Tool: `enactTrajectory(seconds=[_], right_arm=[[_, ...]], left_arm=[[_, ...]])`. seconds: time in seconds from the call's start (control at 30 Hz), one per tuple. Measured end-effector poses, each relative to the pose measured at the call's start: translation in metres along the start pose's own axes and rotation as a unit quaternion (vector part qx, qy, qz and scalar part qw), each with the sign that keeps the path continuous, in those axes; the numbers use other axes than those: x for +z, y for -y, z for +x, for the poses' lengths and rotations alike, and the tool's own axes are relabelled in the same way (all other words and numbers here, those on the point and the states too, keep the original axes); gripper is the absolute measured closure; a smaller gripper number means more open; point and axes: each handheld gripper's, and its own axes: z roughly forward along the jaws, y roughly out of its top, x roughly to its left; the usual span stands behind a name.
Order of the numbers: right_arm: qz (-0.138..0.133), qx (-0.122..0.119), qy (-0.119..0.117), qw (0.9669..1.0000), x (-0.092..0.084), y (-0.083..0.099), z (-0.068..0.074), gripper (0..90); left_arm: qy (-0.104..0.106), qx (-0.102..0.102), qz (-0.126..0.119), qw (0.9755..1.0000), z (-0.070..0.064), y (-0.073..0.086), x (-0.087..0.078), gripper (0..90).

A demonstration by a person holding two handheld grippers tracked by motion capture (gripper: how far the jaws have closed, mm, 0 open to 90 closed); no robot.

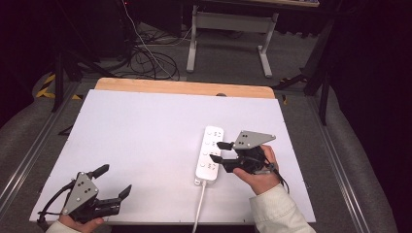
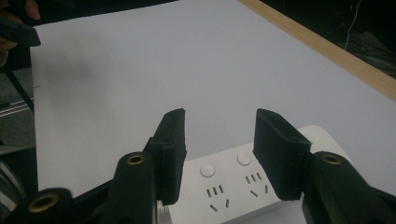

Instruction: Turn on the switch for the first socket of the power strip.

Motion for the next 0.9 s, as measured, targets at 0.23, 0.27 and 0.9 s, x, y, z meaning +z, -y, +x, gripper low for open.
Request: enactTrajectory(seconds=[0.23,0.27,0.9], right_arm=[[0.01,0.028,-0.006,0.9995,0.012,0.001,-0.006,70.0],[0.01,0.032,-0.006,0.9994,0.013,0.001,-0.007,74.1],[0.063,0.092,-0.025,0.9935,0.049,0.006,-0.013,90.0]], left_arm=[[-0.003,0.002,0.001,1.0,0.0,0.0,0.001,12.5],[-0.003,0.002,0.001,1.0,0.0,0.0,0.001,12.5],[-0.003,0.005,0.003,1.0,0.0,0.0,0.0,12.5]])
